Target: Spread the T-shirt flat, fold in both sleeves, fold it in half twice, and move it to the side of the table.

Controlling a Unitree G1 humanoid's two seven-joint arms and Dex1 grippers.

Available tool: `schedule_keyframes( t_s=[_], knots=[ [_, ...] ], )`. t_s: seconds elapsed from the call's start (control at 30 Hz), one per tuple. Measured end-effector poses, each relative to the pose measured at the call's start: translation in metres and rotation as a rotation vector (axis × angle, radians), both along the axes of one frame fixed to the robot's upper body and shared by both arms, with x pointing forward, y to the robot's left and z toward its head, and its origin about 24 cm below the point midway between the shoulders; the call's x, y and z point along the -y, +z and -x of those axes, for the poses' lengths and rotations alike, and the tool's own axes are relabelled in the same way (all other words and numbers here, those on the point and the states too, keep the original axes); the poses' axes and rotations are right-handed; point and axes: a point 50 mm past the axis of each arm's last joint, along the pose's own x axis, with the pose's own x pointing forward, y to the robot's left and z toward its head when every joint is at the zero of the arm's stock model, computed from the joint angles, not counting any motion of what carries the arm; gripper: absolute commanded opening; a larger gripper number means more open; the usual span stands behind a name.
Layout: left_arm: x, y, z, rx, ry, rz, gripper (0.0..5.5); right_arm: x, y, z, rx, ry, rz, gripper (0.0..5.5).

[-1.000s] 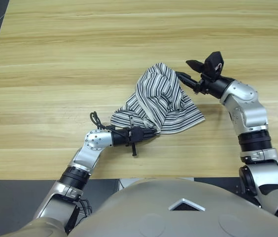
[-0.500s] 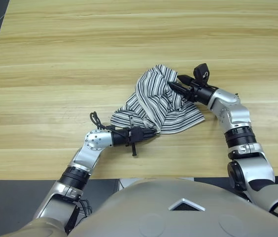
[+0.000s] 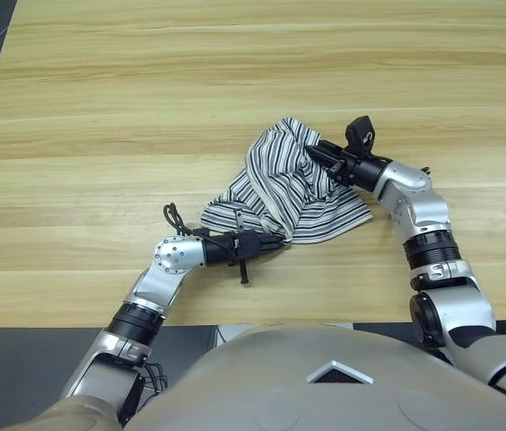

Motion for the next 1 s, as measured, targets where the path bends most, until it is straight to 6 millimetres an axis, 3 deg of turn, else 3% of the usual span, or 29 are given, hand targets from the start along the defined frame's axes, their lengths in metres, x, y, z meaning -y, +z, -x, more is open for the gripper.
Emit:
schedule_keyframes(
  t_s=[0.2,0.37,0.43,0.53,0.63,0.87,0.97,1.0],
  knots=[
    [0.000,0.000,0.000,0.000,0.000,0.000,0.10,0.000,0.001,0.000,0.018,0.002,0.011,0.12],
    [-0.006,0.004,-0.005,0.004,0.034,0.016,0.10,0.006,0.010,-0.008,0.145,-0.045,0.081,0.12],
    [-0.032,0.019,-0.021,0.025,0.156,0.044,0.10,0.022,0.027,-0.017,0.221,-0.077,0.107,0.12],
    [-0.067,0.066,-0.056,0.186,0.311,0.127,0.10,0.039,0.054,-0.028,0.324,-0.094,0.140,0.12],
    [-0.091,0.097,-0.065,0.282,0.385,0.138,0.10,0.050,0.064,-0.029,0.360,-0.096,0.158,0.12],
    [-0.101,0.109,-0.070,0.317,0.448,0.133,0.10,0.056,0.076,-0.026,0.403,-0.025,0.171,0.12],
    [-0.111,0.119,-0.088,0.342,0.587,0.153,0.10,0.064,0.086,-0.028,0.431,-0.029,0.157,0.12],
    [-0.128,0.127,-0.099,0.366,0.736,0.168,0.10,0.082,0.096,-0.033,0.454,-0.095,0.182,0.12]
  ],
)
